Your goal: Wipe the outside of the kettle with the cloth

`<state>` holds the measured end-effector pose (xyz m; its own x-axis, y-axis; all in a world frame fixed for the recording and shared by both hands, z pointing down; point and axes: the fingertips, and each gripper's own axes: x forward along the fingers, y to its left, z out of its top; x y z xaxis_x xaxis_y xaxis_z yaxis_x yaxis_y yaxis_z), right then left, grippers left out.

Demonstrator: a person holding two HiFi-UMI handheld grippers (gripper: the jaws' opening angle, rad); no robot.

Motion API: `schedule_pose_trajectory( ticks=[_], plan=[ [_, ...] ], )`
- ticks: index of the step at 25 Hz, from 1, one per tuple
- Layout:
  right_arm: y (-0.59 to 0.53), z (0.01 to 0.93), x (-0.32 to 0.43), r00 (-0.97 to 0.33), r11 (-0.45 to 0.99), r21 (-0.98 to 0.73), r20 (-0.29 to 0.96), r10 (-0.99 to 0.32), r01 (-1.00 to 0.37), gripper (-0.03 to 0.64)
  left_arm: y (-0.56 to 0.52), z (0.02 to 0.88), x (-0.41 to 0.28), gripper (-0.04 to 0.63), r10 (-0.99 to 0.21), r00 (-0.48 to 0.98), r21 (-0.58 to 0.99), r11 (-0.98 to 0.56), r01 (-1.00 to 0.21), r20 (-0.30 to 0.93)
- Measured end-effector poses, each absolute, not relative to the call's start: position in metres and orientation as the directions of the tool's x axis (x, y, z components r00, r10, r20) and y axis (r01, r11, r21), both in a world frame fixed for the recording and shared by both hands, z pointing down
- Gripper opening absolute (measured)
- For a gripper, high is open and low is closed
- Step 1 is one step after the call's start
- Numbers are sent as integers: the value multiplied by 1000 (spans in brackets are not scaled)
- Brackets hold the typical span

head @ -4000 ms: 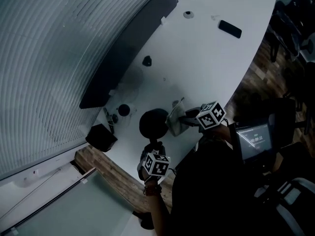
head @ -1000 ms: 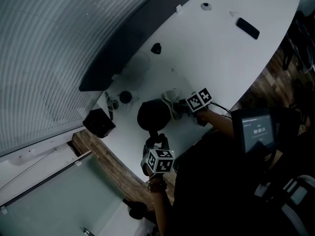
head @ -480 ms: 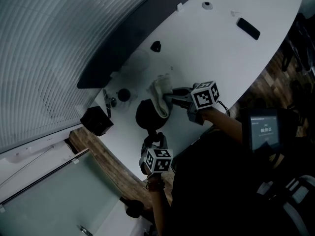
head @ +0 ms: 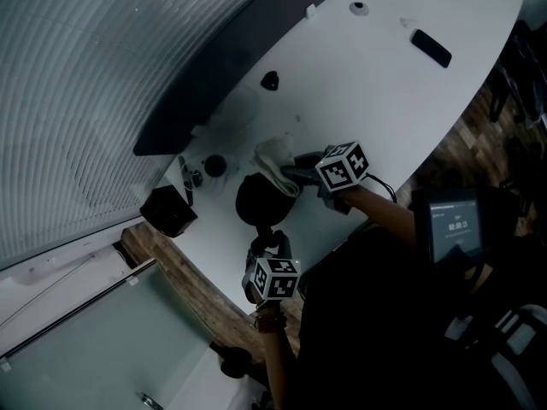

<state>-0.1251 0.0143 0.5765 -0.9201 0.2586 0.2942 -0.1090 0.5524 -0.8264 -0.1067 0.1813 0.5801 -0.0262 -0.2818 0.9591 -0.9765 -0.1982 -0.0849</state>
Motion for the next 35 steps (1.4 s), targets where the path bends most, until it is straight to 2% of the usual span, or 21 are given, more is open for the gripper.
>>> schedule_pose_trajectory(
  ticks=[8,13,17,20,23,25,28,32,35],
  plan=[
    [21,648,-112,-864,460,-848,420,279,-264,71,179,580,-107,124,-284,-21,-77,-188,-979,959],
    [28,667,-107,-849,425,-860,430,308,-282,71,182,580,-105,124,-284,-15,-70,-186,-980,959],
    [16,642,-107,-885,375,-898,355,302,-232,71,179,580,-107,124,-282,-8,-64,-187,-980,959],
    [-2,593,-109,-942,359,-927,214,260,-111,71,179,582,-107,124,-277,-9,-64,-192,-979,961],
    [-5,542,-122,-956,405,-914,102,276,19,71,180,583,-109,124,-273,-3,-59,-197,-979,962],
    [3,523,-134,-942,482,-874,103,321,69,71,180,583,-110,124,-270,0,-56,-200,-978,963],
    [19,523,-148,-919,598,-798,176,352,76,71,181,582,-109,124,-262,-2,-58,-206,-977,965],
    [15,538,-149,-935,553,-833,175,308,26,71,180,582,-106,124,-264,-5,-60,-201,-978,964],
    [8,563,-144,-936,515,-856,220,276,-49,71,180,582,-107,124,-263,-3,-58,-203,-977,965]
  ],
)
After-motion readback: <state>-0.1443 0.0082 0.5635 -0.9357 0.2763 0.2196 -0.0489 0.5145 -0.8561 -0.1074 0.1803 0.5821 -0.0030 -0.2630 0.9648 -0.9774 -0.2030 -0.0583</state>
